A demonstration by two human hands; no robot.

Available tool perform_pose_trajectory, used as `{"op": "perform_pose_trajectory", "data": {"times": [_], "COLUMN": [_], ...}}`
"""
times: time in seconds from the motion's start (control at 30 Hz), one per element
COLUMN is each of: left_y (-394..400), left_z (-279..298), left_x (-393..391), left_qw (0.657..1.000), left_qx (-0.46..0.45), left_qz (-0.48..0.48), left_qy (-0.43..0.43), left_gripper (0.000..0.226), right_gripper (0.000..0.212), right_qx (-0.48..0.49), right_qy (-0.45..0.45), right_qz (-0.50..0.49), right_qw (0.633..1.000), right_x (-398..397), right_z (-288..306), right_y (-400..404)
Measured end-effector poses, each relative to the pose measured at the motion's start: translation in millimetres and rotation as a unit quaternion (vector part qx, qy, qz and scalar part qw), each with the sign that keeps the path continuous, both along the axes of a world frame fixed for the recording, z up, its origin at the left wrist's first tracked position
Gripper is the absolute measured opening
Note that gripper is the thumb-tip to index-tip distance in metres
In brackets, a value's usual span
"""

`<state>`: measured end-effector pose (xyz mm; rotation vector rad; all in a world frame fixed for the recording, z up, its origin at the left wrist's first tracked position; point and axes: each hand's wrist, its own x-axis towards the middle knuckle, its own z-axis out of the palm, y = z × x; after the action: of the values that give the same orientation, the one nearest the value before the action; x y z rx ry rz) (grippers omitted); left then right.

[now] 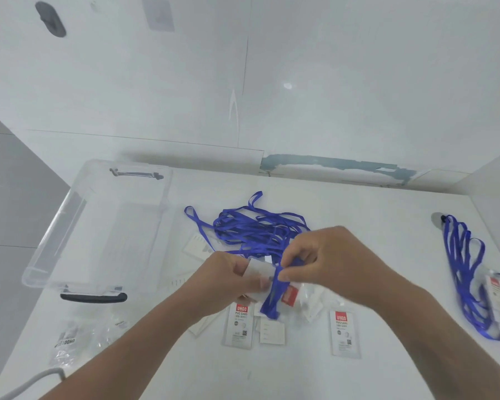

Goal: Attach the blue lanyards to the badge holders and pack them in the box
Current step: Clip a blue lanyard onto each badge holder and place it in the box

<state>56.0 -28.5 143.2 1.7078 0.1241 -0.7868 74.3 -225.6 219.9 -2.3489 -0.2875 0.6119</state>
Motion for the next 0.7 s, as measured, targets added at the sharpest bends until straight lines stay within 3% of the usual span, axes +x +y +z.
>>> {"op": "perform_pose_trajectory", "data": {"times": [0.17, 0.3, 0.43, 0.47, 0.6, 0.7], "left_y": [10.6, 1.0, -10.1, -12.2, -17.4, -15.6], "left_z": [5.4, -0.5, -0.5, 0.7, 2.9, 6.7], "left_x": [-2.0, -9.1, -10.6, -10.9, -11.6, -7.6], "left_qw": [0.983, 0.961, 0.944, 0.945, 0.957, 0.981], "left_qx": [-0.157, -0.227, -0.223, -0.21, -0.169, -0.121], "left_qz": [-0.056, 0.056, 0.179, 0.195, 0.184, 0.107], "left_qy": [0.083, 0.147, 0.161, 0.157, 0.145, 0.104], "left_gripper": [0.014, 0.034, 0.02, 0.014, 0.014, 0.024], "right_gripper": [0.012, 0.012, 0.05, 0.053, 0.017, 0.025], "right_qx": [0.226, 0.39, 0.467, 0.463, 0.304, 0.234], "right_qy": [0.148, 0.258, 0.263, 0.257, 0.15, 0.137], "right_qz": [-0.152, -0.272, -0.305, -0.297, -0.219, -0.161], "right_qw": [0.951, 0.841, 0.787, 0.795, 0.915, 0.949], "right_x": [3.7, -17.8, -26.2, -25.2, -18.9, -13.4], "right_z": [-25.0, -51.2, -57.1, -54.8, -56.9, -52.6], "right_y": [-14.0, 0.4, -0.8, -2.1, -11.2, -20.2]}}
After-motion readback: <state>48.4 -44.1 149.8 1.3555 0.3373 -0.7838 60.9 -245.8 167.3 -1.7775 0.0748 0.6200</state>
